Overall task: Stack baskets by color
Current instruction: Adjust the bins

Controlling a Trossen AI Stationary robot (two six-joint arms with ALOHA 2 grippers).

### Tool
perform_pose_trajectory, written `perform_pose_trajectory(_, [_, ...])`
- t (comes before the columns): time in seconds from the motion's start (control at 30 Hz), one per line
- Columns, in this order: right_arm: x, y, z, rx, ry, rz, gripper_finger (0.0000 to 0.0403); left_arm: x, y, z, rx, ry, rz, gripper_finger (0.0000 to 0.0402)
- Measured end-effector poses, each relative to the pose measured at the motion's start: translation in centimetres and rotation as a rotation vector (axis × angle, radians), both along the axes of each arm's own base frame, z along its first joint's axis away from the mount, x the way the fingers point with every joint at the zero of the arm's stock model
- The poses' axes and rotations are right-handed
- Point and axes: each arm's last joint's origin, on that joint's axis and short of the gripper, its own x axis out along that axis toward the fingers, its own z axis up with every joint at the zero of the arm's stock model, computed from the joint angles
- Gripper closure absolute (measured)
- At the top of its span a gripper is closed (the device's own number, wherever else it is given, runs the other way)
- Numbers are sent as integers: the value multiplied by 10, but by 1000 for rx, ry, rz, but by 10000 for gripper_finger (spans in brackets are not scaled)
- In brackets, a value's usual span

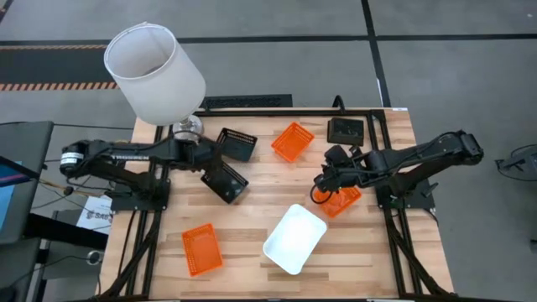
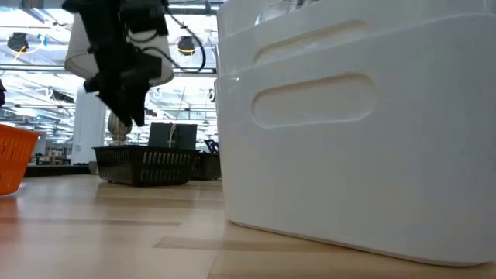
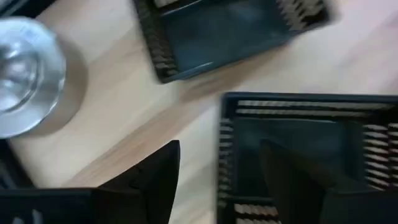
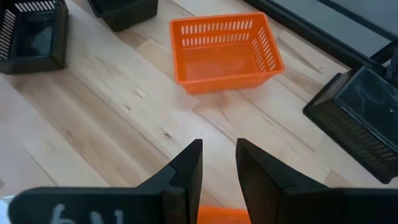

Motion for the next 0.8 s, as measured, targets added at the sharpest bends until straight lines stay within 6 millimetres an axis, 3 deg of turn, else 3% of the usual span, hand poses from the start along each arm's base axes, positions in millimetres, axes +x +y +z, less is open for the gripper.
perform_pose_trajectory(0.13, [0, 2, 0, 1, -6, 6, 282, -5, 11, -7, -25, 5, 59, 194])
perform_pose_trajectory(0.8, [7, -1, 4, -48, -16, 81, 282, -7, 20, -6, -44, -10, 72, 194])
